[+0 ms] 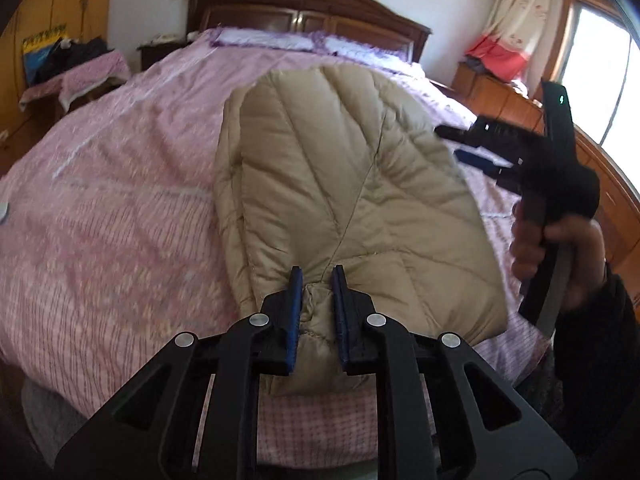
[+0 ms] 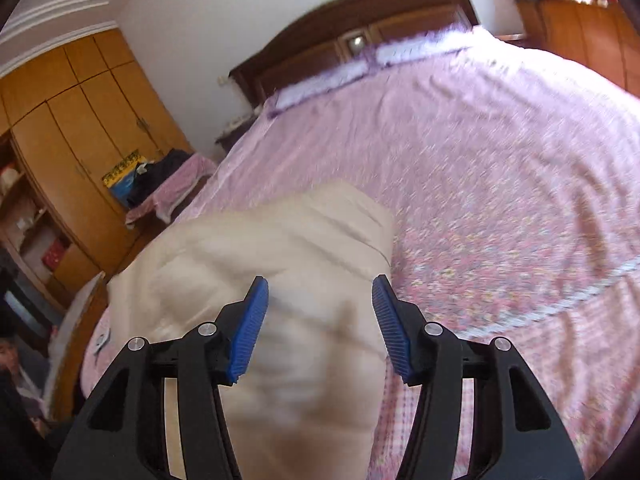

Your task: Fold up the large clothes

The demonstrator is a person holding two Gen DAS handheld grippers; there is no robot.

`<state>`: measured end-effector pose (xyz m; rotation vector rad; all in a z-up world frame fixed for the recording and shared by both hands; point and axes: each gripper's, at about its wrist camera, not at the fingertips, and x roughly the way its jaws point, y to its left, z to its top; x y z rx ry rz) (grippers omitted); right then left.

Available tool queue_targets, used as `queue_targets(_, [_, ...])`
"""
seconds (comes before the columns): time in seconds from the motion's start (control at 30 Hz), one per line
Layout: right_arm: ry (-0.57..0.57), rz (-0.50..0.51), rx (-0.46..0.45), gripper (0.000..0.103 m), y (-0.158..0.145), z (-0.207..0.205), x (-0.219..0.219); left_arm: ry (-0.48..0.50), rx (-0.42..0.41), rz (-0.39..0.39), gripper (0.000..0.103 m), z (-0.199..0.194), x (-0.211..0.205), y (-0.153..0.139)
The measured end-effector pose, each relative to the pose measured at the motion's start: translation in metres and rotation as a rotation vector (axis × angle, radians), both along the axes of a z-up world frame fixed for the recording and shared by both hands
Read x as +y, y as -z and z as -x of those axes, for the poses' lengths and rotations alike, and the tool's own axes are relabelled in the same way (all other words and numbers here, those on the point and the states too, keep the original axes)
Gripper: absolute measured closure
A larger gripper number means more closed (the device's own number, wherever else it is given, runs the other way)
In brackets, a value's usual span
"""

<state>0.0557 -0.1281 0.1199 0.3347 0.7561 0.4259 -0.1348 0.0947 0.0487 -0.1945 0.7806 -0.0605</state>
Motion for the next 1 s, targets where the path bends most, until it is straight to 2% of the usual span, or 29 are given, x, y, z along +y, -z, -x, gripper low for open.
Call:
queue_targets(0.1, [-0.035,0.007,-0.022,0.048,-0.004,-0.007,0.015,-0.019,-0.005,-0.015,0.087,0.005,0.007,0.007])
queue_targets(0.13, [-0.042,0.023,-0.037,0.048,-0.002,0.002,0.028,-0.019,-0.013,-0.009,0.087,0.006,0.009,0.008])
queue_targets(0.3, [-0.118,0.189,-0.180,0.048,-0.020,0.042,0.076,-0.037,-0.018,-0.005,0.086,0.002,0.011,0.013])
queue_targets(0.43, [-0.211,0.277,-0.263,0.048,-0.024,0.066,0.115,-0.035,-0.016,-0.013,0.086,0.001,0.011,0.018])
queue_targets(0.63, [-0.306,0.328,-0.229,0.047,-0.009,0.061,0.169,-0.064,-0.012,-0.026,0.086,0.000,0.014,0.025])
queue_targets(0.8, [-0.290,0.369,-0.151,0.047,0.011,0.041,0.191,-0.079,-0.008,-0.021,0.086,0.001,0.021,0.031])
queue_targets(1.0, [-0.277,0.417,-0.159,0.044,0.025,0.043,0.202,-0.078,-0.006,-0.017,0.086,-0.002,0.023,0.038])
